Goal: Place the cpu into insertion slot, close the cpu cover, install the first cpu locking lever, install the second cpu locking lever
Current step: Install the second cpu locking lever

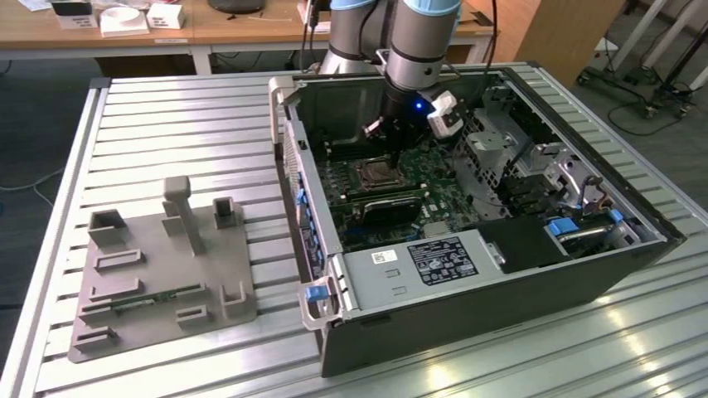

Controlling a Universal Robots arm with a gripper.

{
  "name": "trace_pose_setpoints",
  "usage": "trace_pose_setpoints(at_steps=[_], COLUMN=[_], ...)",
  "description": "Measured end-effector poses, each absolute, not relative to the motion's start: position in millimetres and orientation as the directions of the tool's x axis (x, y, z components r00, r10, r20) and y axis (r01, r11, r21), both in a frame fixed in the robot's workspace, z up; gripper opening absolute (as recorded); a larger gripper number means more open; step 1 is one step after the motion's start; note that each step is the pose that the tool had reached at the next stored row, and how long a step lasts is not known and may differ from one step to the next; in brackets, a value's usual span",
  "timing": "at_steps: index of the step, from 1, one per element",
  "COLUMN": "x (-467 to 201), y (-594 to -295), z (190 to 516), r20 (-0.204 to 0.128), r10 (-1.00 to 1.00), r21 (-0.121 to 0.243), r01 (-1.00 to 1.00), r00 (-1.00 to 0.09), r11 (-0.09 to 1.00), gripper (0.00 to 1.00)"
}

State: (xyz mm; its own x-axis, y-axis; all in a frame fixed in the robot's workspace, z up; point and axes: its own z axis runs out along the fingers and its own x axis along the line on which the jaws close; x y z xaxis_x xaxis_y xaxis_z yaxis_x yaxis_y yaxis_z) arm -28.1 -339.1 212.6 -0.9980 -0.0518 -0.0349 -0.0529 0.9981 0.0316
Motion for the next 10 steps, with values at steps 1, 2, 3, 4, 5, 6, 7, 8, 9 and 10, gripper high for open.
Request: trace_pose_setpoints(at_steps=[1, 2, 3, 4, 5, 6, 7, 8, 9, 10], x=[-28.1, -28.1, -28.0, -28.0, -28.0, -28.0, -28.0, -28.1, -28.0, -28.0], y=[-339.2, -339.3, -339.3, -339.4, -339.3, -339.3, -339.3, -339.4, -339.4, -339.4], z=[212.6, 212.7, 213.0, 213.7, 214.3, 214.8, 215.6, 216.9, 218.2, 219.6], r20=[-0.035, -0.035, -0.035, -0.034, -0.034, -0.034, -0.034, -0.034, -0.034, -0.034], r10=[-0.052, -0.052, -0.052, -0.052, -0.052, -0.052, -0.052, -0.052, -0.053, -0.053], r21=[0.03, 0.029, 0.028, 0.027, 0.026, 0.024, 0.021, 0.018, 0.016, 0.015], r01=[-0.053, -0.053, -0.053, -0.053, -0.053, -0.053, -0.053, -0.053, -0.053, -0.053], r00=[-0.998, -0.998, -0.998, -0.998, -0.998, -0.998, -0.998, -0.998, -0.998, -0.998], r11=[0.998, 0.998, 0.998, 0.998, 0.998, 0.998, 0.998, 0.998, 0.998, 0.998], gripper=[0.1, 0.1, 0.1, 0.1, 0.1, 0.1, 0.1, 0.1, 0.1, 0.1])
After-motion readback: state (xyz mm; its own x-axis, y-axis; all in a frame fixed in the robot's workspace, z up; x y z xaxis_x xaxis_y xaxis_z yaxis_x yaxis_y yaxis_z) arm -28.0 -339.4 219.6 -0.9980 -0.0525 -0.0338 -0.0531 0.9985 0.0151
